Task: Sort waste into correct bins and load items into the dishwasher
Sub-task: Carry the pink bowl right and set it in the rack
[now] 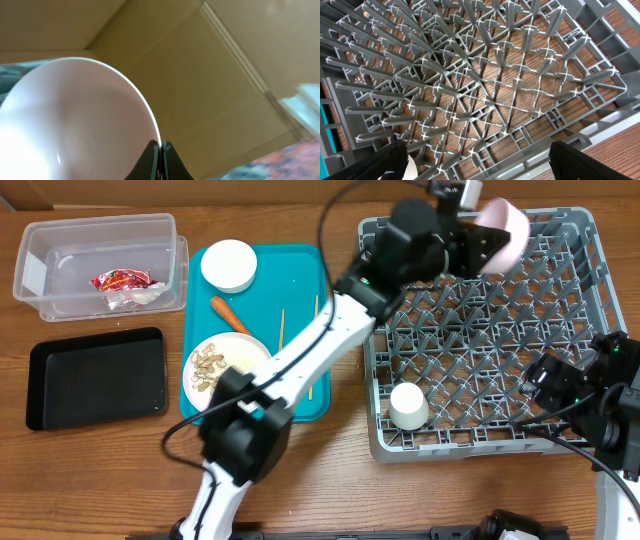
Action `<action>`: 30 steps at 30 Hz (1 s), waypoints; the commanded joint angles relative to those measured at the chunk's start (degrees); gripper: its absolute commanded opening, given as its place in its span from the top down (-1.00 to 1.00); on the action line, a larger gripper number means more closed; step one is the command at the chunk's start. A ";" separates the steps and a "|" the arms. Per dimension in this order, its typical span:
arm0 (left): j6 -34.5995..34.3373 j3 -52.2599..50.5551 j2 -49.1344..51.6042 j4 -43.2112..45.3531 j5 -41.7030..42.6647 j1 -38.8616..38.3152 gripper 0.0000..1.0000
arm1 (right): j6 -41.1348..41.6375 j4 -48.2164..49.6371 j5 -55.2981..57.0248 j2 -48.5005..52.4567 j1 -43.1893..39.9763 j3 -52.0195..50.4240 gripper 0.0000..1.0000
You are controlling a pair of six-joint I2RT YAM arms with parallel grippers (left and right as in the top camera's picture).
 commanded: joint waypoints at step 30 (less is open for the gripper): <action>-17.35 0.63 14.80 0.26 20.57 9.62 -0.34 | 0.26 0.17 0.35 -0.57 -0.22 1.53 -0.87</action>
